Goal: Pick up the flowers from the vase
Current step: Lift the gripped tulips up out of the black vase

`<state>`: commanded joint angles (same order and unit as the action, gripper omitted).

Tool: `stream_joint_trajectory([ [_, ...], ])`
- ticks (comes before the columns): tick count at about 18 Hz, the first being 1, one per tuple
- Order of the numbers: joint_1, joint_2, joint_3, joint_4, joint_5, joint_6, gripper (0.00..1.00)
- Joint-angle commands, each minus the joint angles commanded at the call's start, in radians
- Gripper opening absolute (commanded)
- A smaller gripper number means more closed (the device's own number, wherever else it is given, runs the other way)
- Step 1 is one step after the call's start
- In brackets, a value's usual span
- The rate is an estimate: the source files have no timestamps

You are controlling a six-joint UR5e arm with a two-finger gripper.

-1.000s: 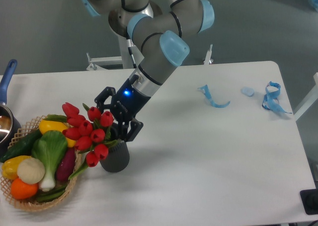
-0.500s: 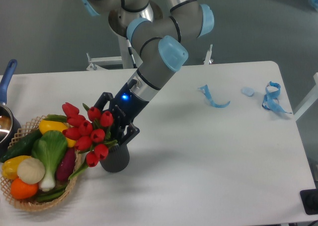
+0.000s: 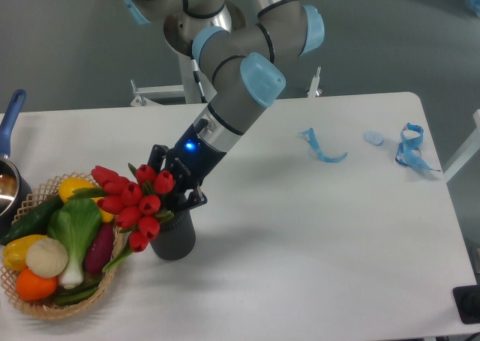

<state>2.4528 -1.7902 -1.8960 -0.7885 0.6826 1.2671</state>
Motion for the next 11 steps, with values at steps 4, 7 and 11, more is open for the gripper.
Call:
stream_joint_trajectory([
  [4,0.005,0.026,0.014,-0.011,-0.003,-0.054,0.37],
  [7,0.005,0.06,0.018,-0.012,-0.003,-0.089,0.37],
  [11,0.005,0.095,0.035,-0.012,-0.051,-0.149,0.37],
])
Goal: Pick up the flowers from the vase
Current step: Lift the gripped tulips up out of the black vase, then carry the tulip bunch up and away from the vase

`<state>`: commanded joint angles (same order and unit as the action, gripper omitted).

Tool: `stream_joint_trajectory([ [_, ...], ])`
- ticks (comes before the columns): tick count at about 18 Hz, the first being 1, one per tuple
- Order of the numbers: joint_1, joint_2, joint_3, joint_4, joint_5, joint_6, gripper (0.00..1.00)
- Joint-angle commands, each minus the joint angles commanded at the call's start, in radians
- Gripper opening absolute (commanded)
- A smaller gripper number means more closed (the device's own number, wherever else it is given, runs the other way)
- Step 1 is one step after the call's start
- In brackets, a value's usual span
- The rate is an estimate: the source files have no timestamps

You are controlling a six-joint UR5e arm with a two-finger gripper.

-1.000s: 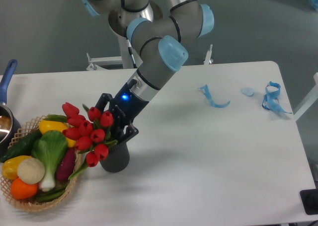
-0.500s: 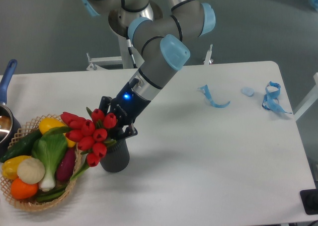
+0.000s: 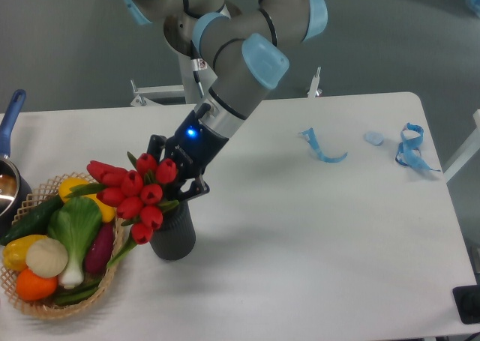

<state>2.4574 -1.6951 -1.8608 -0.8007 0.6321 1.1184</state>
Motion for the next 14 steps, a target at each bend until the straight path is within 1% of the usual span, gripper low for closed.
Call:
stream_joint_trajectory([
  [3,-0.002,0.014,0.034,0.0,-0.019,-0.066,0.37],
  [7,0.0,0.028,0.077,0.0,-0.046,-0.117,0.37],
  [12,0.038,0.048,0.143,0.0,-0.057,-0.176,0.37],
  [14,0.048,0.055,0.164,0.0,-0.093,-0.219,0.37],
])
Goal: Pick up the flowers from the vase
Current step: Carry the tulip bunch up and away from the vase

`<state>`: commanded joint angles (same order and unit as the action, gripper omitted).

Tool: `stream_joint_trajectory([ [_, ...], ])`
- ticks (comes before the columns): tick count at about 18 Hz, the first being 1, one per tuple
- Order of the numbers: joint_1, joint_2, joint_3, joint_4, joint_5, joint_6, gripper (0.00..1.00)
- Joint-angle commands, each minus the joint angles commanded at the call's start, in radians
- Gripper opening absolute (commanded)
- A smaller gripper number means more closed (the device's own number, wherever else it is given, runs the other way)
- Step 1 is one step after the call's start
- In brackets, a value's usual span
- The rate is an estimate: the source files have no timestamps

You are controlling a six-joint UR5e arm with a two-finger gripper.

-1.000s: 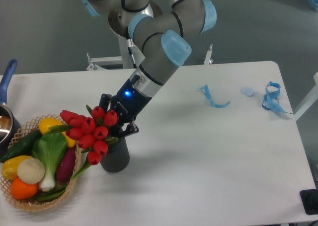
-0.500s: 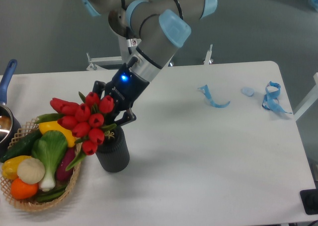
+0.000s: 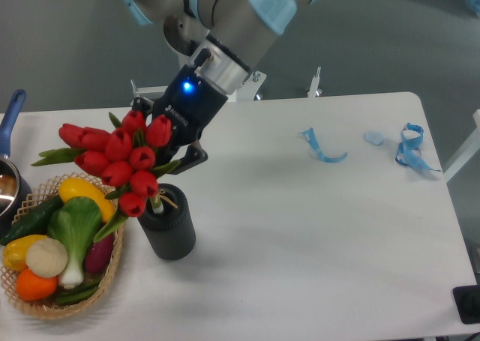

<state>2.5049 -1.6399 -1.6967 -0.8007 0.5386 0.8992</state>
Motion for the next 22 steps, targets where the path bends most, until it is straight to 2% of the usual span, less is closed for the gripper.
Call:
stream_joint_trajectory([
  [5,0.058,0.032,0.037,0.0,-0.011,-0.051,0.37],
  [10,0.219,0.029,0.029,0.005,-0.005,-0.03,0.37],
  [14,0.302,-0.032,0.037,0.005,-0.003,0.072,0.37],
  [19,0.348,-0.116,0.058,0.006,0.004,0.187,0.37],
  [22,0.362,-0.133,0.065,0.009,0.006,0.207,0.37],
])
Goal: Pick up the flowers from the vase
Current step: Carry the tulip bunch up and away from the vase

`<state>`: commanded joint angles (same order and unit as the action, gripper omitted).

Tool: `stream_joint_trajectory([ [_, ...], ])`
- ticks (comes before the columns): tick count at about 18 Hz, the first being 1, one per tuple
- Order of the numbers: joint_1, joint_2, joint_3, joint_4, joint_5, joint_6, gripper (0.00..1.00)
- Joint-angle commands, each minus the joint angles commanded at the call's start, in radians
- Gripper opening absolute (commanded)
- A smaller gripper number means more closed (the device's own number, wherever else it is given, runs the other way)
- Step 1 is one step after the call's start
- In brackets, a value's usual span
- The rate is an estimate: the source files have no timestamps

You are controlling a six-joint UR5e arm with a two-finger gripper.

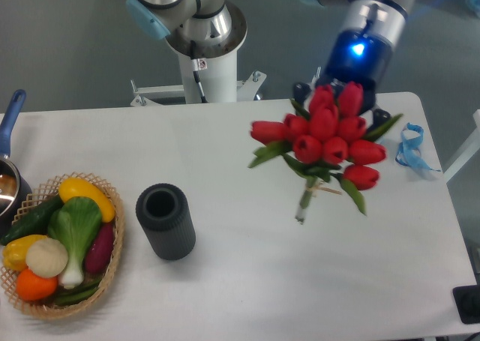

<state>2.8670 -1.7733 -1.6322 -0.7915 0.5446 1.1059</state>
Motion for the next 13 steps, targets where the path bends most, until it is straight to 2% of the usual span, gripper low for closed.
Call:
stream_joint_trajectory([
  [13,0.003,0.005,-0.017,-0.002,0.0,0.003,0.37],
])
